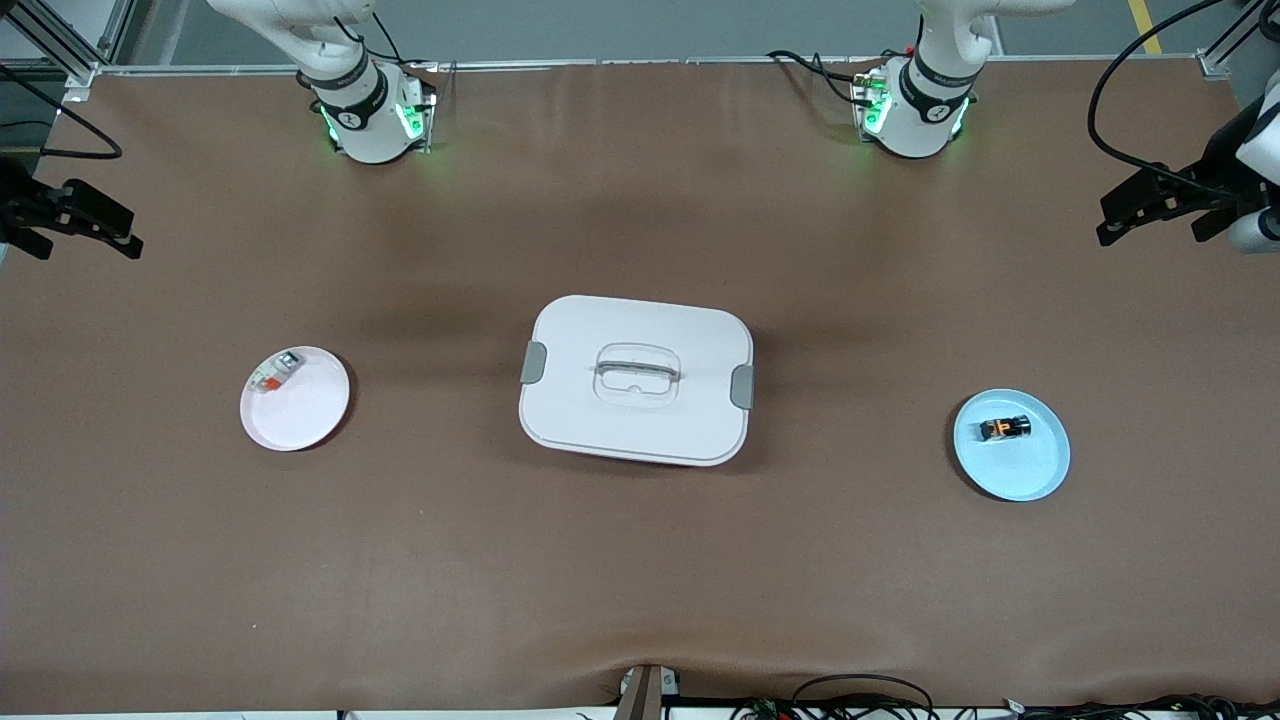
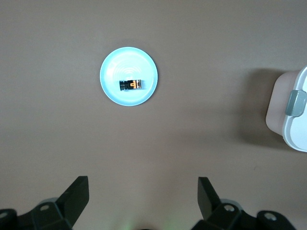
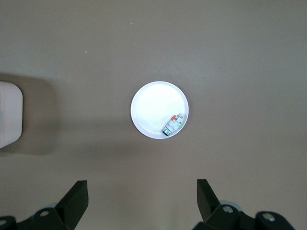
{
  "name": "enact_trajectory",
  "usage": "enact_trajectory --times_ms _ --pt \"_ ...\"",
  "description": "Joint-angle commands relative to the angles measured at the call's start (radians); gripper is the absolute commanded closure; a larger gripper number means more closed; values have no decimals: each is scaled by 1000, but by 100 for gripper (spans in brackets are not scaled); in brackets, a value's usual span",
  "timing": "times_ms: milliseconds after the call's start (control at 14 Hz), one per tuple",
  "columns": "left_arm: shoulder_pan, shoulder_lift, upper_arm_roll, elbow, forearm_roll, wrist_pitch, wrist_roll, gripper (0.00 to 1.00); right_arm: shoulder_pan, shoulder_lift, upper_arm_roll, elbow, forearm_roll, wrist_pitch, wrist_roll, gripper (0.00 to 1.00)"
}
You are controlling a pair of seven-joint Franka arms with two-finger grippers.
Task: Transfer orange switch to right arm and place
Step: 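Move the left gripper toward the black-and-orange switch on the blue plate, then lower the left gripper and grasp the black-and-orange switch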
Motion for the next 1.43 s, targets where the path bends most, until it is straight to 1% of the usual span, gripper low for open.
enact_trajectory --times_ms 0,287,573,645,788,860,1003,1146,1290,1361 --pt "-7 6 -4 25 3 -30 -18 0 -1 -7 1 9 3 -9 -6 0" --pt "0 7 -3 29 5 -30 -7 0 -1 -7 1 9 3 -11 -6 0" --pt "5 56 3 13 21 -15 -3 0 -1 -7 1 9 5 -11 -6 0" --pt "9 55 0 -30 49 17 -3 0 -1 -7 1 9 5 -11 -5 0" --pt "25 55 3 -127 57 146 -1 0 1 -7 1 9 5 -14 -5 0" --pt "54 56 2 -186 57 230 0 0 1 -7 1 9 5 -14 -6 0" --pt "62 59 3 -312 57 399 37 0 1 -6 1 8 5 -15 -8 0" --pt "66 117 5 -337 57 450 46 0 3 -6 1 8 5 -15 -8 0" --pt "66 169 2 -342 104 490 45 0 3 -4 1 8 5 -15 -8 0" --pt "66 196 2 -359 115 525 45 0 3 -4 1 8 5 -15 -8 0"
